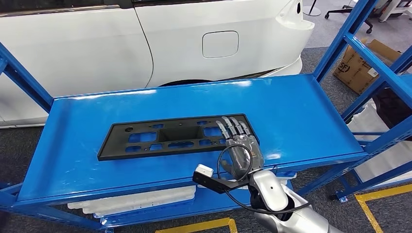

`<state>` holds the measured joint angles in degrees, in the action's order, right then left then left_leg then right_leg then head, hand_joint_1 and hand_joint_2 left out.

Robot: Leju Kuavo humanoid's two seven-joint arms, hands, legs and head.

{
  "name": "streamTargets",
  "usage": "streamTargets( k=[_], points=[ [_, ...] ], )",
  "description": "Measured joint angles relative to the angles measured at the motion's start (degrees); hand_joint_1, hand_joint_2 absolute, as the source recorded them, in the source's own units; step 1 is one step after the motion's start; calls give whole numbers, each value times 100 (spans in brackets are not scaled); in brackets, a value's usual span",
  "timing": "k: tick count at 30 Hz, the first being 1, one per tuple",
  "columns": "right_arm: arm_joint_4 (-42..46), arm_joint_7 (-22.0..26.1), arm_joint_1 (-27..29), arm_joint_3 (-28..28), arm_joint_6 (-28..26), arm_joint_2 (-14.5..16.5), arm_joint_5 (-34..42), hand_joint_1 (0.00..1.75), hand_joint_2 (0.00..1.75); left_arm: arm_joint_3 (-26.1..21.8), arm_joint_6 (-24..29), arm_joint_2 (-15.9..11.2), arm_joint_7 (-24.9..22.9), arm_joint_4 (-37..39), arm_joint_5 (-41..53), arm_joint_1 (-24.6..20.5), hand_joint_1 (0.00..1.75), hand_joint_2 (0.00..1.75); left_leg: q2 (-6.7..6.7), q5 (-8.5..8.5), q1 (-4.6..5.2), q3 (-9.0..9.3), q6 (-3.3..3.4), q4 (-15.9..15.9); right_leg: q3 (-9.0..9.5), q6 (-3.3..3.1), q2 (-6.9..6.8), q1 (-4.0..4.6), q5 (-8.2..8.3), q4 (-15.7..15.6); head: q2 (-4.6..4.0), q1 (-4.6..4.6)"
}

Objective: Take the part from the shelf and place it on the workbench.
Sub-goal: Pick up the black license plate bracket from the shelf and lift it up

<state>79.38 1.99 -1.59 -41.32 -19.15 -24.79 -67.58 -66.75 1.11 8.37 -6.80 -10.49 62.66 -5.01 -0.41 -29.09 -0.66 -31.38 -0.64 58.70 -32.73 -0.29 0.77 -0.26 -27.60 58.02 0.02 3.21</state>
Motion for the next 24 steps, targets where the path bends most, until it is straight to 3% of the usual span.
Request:
streamTargets(
  k=[12,24],
  points=[
    [-273,66,-208,-165,-31,192,-138,0,175,0,-38,0,17,0,11,-5,0,175,0,0,0,0,0,0,0,0,0,0,0,0,0,0],
    [-516,48,-580,-484,-18,186,-375,0,175,0,-65,0,20,0,28,-7,0,175,0,0,0,0,0,1,-1,0,0,0,0,0,0,0]
  ],
)
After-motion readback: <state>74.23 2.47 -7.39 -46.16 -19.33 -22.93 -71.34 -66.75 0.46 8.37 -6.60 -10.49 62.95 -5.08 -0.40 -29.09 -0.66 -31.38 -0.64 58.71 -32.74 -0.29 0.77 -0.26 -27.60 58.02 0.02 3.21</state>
